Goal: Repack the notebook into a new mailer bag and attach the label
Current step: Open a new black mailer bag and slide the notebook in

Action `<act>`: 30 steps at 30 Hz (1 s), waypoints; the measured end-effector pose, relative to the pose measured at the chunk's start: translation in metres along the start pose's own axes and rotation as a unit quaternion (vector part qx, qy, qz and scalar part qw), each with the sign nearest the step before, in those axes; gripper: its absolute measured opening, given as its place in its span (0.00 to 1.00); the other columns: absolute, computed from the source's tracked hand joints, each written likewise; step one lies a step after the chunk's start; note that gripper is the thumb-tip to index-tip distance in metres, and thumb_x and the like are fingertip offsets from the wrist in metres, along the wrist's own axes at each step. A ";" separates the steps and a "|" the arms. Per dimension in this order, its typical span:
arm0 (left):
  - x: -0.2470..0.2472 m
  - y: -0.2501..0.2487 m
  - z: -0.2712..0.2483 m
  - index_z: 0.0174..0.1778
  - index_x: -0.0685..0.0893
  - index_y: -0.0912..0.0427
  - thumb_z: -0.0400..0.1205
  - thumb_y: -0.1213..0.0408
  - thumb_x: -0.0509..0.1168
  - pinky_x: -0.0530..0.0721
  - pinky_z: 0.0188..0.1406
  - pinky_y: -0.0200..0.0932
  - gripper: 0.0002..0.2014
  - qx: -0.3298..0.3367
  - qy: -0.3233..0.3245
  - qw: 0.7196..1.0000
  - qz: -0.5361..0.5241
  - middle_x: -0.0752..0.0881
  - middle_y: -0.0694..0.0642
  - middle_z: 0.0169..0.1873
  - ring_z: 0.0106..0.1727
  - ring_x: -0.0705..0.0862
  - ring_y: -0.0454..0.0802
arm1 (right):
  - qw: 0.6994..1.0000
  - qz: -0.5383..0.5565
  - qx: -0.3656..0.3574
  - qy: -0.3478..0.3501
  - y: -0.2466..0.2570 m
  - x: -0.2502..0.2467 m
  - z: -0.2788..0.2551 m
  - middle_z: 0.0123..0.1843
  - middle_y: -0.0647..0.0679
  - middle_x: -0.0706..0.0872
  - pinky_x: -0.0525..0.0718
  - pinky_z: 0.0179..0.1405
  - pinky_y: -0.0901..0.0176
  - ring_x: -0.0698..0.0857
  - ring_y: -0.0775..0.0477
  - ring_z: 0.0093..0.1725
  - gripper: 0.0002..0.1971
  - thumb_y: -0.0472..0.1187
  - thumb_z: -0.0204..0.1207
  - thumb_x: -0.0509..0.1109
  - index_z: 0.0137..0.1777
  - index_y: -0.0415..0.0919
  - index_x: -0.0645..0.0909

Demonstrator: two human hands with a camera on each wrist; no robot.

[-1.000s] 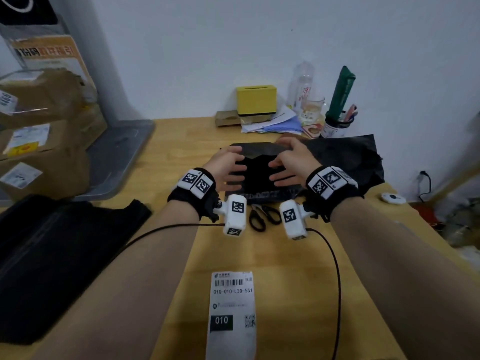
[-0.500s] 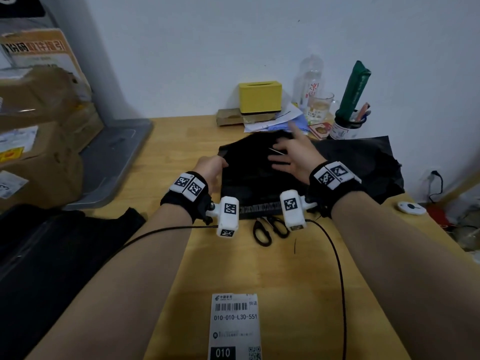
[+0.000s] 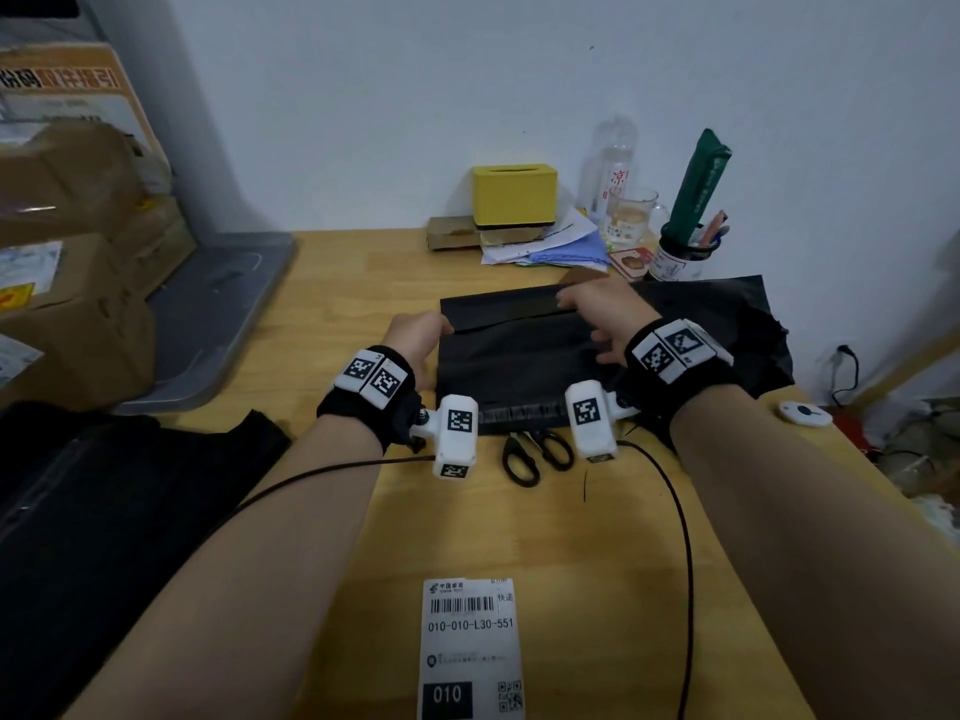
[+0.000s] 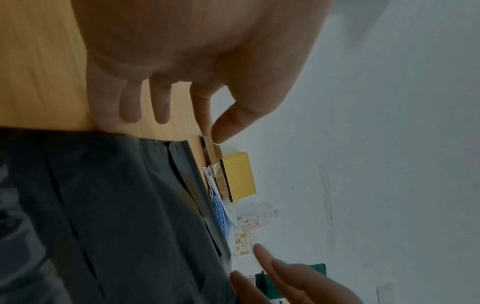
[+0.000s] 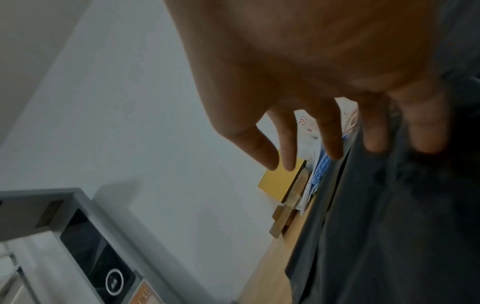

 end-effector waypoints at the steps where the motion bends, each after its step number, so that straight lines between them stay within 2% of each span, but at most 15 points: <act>1: 0.000 0.001 0.000 0.53 0.74 0.62 0.85 0.70 0.62 0.87 0.50 0.58 0.04 -0.006 0.002 1.000 -0.012 0.75 0.56 0.45 0.46 0.79 0.58 | 1.000 -0.018 0.015 0.015 -0.005 0.004 -0.001 0.63 0.41 0.77 0.79 0.60 0.36 0.78 0.35 0.59 0.17 0.42 0.83 0.68 0.69 0.38 0.76; 2: 0.001 0.003 0.000 0.51 0.76 0.62 0.84 0.71 0.62 0.87 0.55 0.58 0.02 -0.013 0.008 0.999 -0.030 0.75 0.58 0.44 0.46 0.81 0.59 | 0.999 -0.021 0.031 0.039 -0.011 0.010 -0.001 0.64 0.41 0.78 0.79 0.61 0.33 0.79 0.33 0.61 0.18 0.44 0.83 0.69 0.70 0.40 0.75; 5: 0.004 0.009 0.002 0.62 0.80 0.64 0.83 0.73 0.62 0.87 0.44 0.51 0.12 -0.022 0.047 0.998 -0.036 0.83 0.62 0.48 0.42 0.85 0.60 | 0.994 0.007 0.060 0.095 -0.023 0.027 -0.002 0.72 0.38 0.79 0.79 0.66 0.26 0.78 0.27 0.70 0.28 0.47 0.82 0.72 0.79 0.42 0.69; 9: -0.008 0.013 0.001 0.68 0.78 0.71 0.83 0.77 0.61 0.85 0.44 0.52 0.17 -0.018 0.051 0.998 0.008 0.85 0.67 0.61 0.44 0.85 0.62 | 0.990 0.026 0.052 0.129 -0.023 0.042 0.000 0.75 0.39 0.80 0.80 0.67 0.27 0.80 0.28 0.70 0.29 0.47 0.83 0.71 0.81 0.42 0.70; 12: -0.021 0.017 0.000 0.67 0.82 0.69 0.85 0.76 0.61 0.88 0.30 0.47 0.15 -0.033 0.067 0.997 0.035 0.86 0.64 0.59 0.40 0.87 0.58 | 0.985 0.025 0.046 0.167 -0.019 0.059 -0.005 0.74 0.41 0.82 0.79 0.70 0.28 0.80 0.30 0.70 0.26 0.47 0.83 0.70 0.80 0.43 0.73; 13: -0.025 0.019 -0.001 0.66 0.83 0.67 0.86 0.75 0.61 0.89 0.32 0.49 0.14 -0.036 0.069 0.996 0.041 0.86 0.63 0.57 0.43 0.87 0.58 | 0.982 0.023 0.044 0.180 -0.017 0.066 -0.007 0.73 0.41 0.83 0.78 0.71 0.29 0.80 0.30 0.71 0.25 0.47 0.83 0.70 0.79 0.43 0.74; 15: -0.037 0.022 0.001 0.65 0.86 0.63 0.86 0.73 0.62 0.89 0.51 0.55 0.14 -0.037 0.047 0.996 0.063 0.86 0.61 0.56 0.50 0.86 0.59 | 0.979 0.021 0.037 0.201 -0.013 0.079 -0.012 0.72 0.42 0.84 0.78 0.72 0.30 0.80 0.31 0.71 0.24 0.47 0.84 0.69 0.78 0.44 0.75; 16: -0.045 0.023 0.002 0.61 0.87 0.63 0.85 0.71 0.64 0.87 0.54 0.57 0.12 -0.034 0.027 0.996 0.076 0.87 0.61 0.55 0.50 0.86 0.60 | 0.977 0.024 0.032 0.209 -0.012 0.084 -0.014 0.71 0.42 0.85 0.78 0.72 0.30 0.81 0.31 0.71 0.23 0.48 0.84 0.69 0.77 0.44 0.76; 18: -0.065 0.022 0.002 0.52 0.85 0.64 0.82 0.68 0.67 0.87 0.45 0.55 0.05 -0.029 -0.024 0.994 0.103 0.86 0.61 0.54 0.45 0.85 0.60 | 0.974 0.031 0.021 0.224 -0.008 0.092 -0.019 0.69 0.44 0.87 0.80 0.71 0.31 0.82 0.31 0.69 0.21 0.48 0.85 0.68 0.76 0.45 0.77; 20: -0.083 0.021 0.003 0.49 0.84 0.64 0.82 0.67 0.67 0.83 0.41 0.52 0.04 -0.029 -0.056 0.991 0.120 0.87 0.62 0.54 0.46 0.83 0.60 | 0.974 0.033 0.009 0.223 -0.006 0.095 -0.021 0.68 0.44 0.87 0.83 0.68 0.34 0.83 0.31 0.68 0.21 0.48 0.85 0.68 0.76 0.44 0.77; 22: -0.097 0.019 0.003 0.57 0.86 0.63 0.84 0.66 0.64 0.84 0.49 0.53 0.09 -0.025 -0.068 0.988 0.136 0.87 0.60 0.57 0.54 0.83 0.60 | 0.975 0.036 0.002 0.218 -0.004 0.095 -0.023 0.68 0.45 0.87 0.84 0.66 0.35 0.85 0.32 0.66 0.21 0.48 0.85 0.68 0.75 0.44 0.77; 24: -0.103 0.014 0.004 0.68 0.82 0.66 0.85 0.66 0.63 0.79 0.61 0.50 0.16 -0.017 -0.078 0.984 0.157 0.83 0.62 0.68 0.68 0.80 0.63 | 0.978 0.043 -0.005 0.205 -0.001 0.091 -0.025 0.65 0.45 0.88 0.86 0.64 0.35 0.86 0.34 0.63 0.19 0.48 0.85 0.69 0.73 0.44 0.78; 25: -0.102 0.010 0.004 0.72 0.79 0.67 0.85 0.66 0.63 0.76 0.60 0.48 0.19 -0.009 -0.084 0.983 0.165 0.79 0.64 0.73 0.73 0.77 0.65 | 0.980 0.049 -0.011 0.195 0.001 0.088 -0.025 0.64 0.45 0.89 0.86 0.64 0.35 0.87 0.34 0.62 0.18 0.47 0.85 0.69 0.72 0.44 0.79; 27: -0.093 0.000 -0.001 0.77 0.72 0.69 0.85 0.66 0.64 0.73 0.56 0.53 0.24 0.004 -0.098 0.981 0.169 0.75 0.66 0.75 0.75 0.73 0.68 | 0.985 0.054 -0.022 0.165 0.004 0.077 -0.024 0.61 0.46 0.90 0.86 0.63 0.37 0.87 0.36 0.61 0.16 0.46 0.85 0.69 0.69 0.43 0.81; 30: -0.068 -0.013 0.000 0.77 0.72 0.67 0.84 0.65 0.67 0.76 0.60 0.53 0.26 0.045 -0.095 0.983 0.151 0.76 0.66 0.73 0.73 0.75 0.66 | 0.993 0.063 -0.043 0.091 0.009 0.053 -0.014 0.58 0.46 0.88 0.86 0.60 0.42 0.85 0.40 0.60 0.14 0.44 0.84 0.70 0.66 0.40 0.83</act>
Point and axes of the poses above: each hand's wrist, its own z-axis towards the middle knuckle, its own x-axis out of the palm, y = z × x, the point moved 5 cm from there along z, towards the middle knuckle
